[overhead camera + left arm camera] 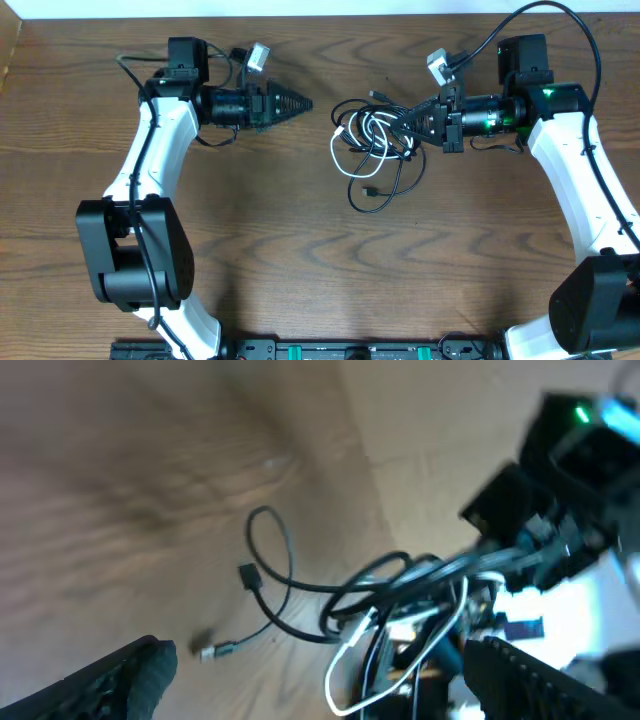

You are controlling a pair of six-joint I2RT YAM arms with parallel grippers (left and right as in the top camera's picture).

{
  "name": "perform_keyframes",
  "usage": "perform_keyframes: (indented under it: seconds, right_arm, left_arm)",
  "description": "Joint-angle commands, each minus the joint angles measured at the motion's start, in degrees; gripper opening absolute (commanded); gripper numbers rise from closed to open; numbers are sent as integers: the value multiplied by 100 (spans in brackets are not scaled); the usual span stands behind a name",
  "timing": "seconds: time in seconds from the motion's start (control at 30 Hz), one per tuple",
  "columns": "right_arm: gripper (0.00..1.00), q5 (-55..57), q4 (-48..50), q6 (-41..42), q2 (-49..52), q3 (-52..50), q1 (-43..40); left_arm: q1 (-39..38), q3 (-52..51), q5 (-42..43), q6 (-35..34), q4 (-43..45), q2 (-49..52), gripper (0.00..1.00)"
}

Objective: Untangle cables

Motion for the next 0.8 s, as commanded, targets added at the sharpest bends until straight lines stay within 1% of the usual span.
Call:
perform_keyframes:
  seconds: [0.0, 0.1, 0.23, 0.3, 0.4, 0.43, 0.5, 0.57, 0.6, 0.63, 0.7, 0.77]
  right_arm:
    - [1, -525, -2, -98, -151, 39, 7]
    - [1, -544, -2, -98, -151, 39, 9]
    - [1, -667, 0, -98, -151, 39, 9]
    - [1, -664, -2, -98, -151, 39, 9]
    - [1, -664, -2, -96, -151, 39, 7]
    - [1, -664, -2, -96, -151, 39, 9]
    - [1, -662, -2, -98, -151, 39, 7]
    - [1, -662, -2, -98, -151, 39, 9]
    - [1, -662, -2, -96, -151, 39, 7]
    - [1, -660, -2, -96, -151, 39, 7]
    - [4, -595, 0, -94, -151, 42, 2]
    - [11, -339, 2, -46, -151, 42, -4]
  left_arm:
    - [-131, 37, 463, 1163, -15, 61, 95]
    - [-339, 37, 284, 1193, -11, 61, 95]
    - [-802, 37, -444, 1191, -13, 61, 92]
    - [-992, 37, -605, 1191, -9, 61, 92]
    - [-1174, 37, -629, 1191, 39, 61, 91]
    - [-1226, 37, -632, 1191, 59, 61, 83]
    - [-1283, 37, -632, 1191, 68, 61, 57]
    - [-1294, 37, -632, 1191, 68, 61, 35]
    - [-1292, 37, -634, 1191, 68, 61, 11]
    - [-1281, 37, -634, 1189, 66, 61, 8]
    - [-1248, 37, -634, 1187, 61, 61, 8]
    - [-1187, 37, -634, 1185, -28, 61, 8]
